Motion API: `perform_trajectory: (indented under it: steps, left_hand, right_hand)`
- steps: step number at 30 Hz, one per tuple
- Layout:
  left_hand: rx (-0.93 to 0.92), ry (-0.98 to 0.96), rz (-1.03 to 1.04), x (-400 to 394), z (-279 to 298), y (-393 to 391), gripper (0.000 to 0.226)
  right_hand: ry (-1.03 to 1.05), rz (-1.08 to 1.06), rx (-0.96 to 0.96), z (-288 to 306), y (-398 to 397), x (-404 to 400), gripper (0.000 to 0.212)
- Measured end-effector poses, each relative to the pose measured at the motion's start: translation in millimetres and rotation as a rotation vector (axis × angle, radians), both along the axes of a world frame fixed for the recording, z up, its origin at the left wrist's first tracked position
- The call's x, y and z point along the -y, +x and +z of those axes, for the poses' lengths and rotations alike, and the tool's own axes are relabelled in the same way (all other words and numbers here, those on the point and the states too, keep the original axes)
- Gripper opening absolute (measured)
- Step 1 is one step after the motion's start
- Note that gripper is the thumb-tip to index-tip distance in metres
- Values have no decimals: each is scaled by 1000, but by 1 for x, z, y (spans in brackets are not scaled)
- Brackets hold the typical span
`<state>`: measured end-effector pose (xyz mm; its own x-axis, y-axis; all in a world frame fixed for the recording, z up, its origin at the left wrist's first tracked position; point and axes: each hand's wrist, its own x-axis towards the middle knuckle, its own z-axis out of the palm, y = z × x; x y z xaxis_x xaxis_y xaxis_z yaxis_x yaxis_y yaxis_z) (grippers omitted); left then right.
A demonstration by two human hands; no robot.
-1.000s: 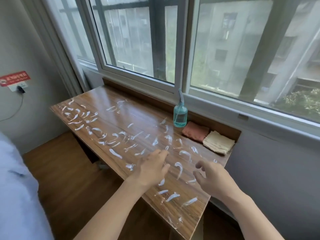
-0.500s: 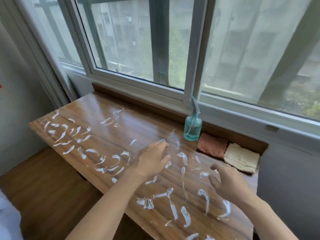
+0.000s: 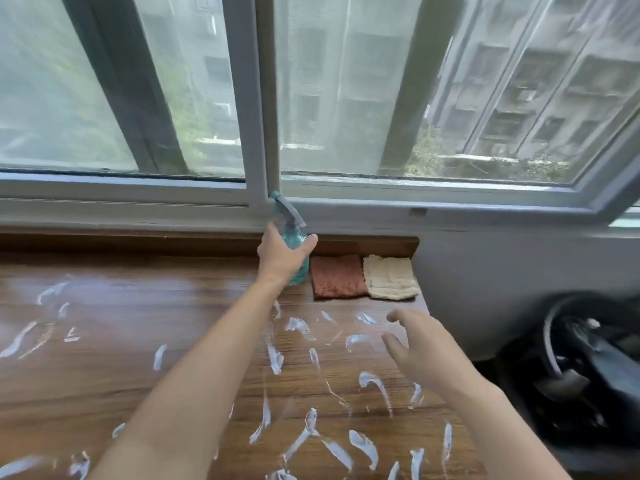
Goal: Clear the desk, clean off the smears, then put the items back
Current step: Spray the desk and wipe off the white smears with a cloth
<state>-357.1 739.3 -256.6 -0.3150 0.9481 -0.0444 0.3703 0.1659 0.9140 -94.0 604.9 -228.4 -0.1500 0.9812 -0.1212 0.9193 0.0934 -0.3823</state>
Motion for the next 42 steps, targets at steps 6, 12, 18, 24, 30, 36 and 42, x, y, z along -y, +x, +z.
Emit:
perform_trajectory:
  steps: [6, 12, 18, 24, 30, 36, 42]
  left_hand:
    - [-36, 136, 212, -28, -23, 20, 96]
    - [-155, 232, 229, -43, -34, 17, 64]
    - [-235, 243, 174, -43, -32, 0, 56]
    - [-206, 302, 178, -21, -2, -5, 30]
    - [31, 336, 21, 59, 56, 17, 50]
    - [-4, 52, 66, 129, 48, 52, 14]
    - [-107, -62, 72, 180, 48, 86, 33]
  right_hand:
    - [43, -69, 7, 9, 9, 11, 42]
    - [48, -91, 8, 5, 13, 17, 35]
    - [36, -78, 2, 0, 14, 25, 33]
    - [11, -66, 10, 3, 19, 11, 37]
    - [-29, 18, 53, -30, 50, -64, 39]
    - [36, 90, 76, -69, 54, -145, 48]
    - [47, 290, 287, -94, 59, -193, 40]
